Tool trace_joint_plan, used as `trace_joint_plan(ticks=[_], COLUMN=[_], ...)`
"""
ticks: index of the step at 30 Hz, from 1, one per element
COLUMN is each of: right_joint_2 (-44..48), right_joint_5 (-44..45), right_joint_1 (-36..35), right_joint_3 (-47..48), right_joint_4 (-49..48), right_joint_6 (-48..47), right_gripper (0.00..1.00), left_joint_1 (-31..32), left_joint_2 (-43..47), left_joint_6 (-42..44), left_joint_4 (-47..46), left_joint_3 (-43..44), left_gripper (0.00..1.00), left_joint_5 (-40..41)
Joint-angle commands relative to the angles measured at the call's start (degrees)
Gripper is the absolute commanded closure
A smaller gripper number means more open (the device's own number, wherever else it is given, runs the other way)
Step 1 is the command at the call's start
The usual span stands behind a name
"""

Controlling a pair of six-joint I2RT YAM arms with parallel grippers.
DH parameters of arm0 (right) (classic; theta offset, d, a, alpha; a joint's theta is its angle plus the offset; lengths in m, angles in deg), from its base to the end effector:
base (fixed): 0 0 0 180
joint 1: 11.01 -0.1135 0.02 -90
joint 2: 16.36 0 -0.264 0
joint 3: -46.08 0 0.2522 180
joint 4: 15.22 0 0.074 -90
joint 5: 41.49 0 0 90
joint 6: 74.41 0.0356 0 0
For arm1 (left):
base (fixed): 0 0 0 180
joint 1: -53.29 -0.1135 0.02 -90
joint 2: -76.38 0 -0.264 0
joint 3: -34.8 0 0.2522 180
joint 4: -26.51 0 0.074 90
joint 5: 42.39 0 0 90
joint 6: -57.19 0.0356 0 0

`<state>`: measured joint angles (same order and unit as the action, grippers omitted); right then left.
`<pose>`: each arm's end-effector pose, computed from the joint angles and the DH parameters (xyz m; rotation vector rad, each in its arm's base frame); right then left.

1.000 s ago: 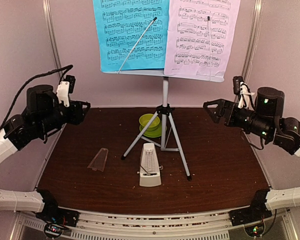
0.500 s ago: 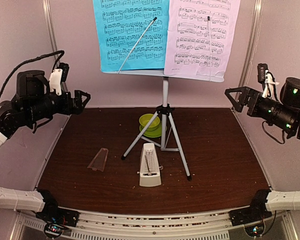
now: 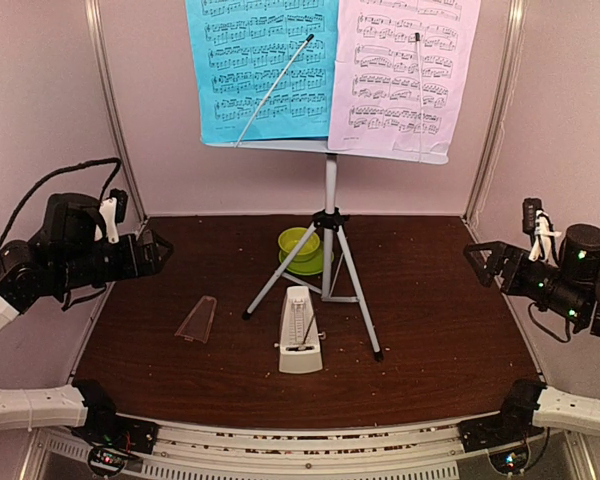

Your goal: Set up the instrument practice props

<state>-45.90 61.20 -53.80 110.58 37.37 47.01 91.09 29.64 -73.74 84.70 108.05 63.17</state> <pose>0.0792 0.0626 0.3552 -0.0348 1.9278 0.6776 0.1298 -0.0886 0.3615 -0.2216 2.1358 -0.5315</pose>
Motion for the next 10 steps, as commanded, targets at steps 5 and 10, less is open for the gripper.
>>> trace_joint_plan(ticks=[5, 10], right_joint_2=[0.9, -0.3], right_joint_5=[-0.7, -1.8], right_joint_1=[1.4, 1.9], right_joint_3=[-4.5, -3.8], right_joint_4=[-1.4, -2.9], right_joint_6=[4.0, 3.6], right_gripper=[0.00, 0.00], left_joint_1=[-0.8, -0.9], left_joint_2=[1.3, -0.6], left_joint_6=[-8.8, -9.4], left_joint_4=[-0.8, 1.2], left_joint_3=[-4.0, -2.0], left_gripper=[0.02, 0.02], left_joint_5=[1.3, 2.8])
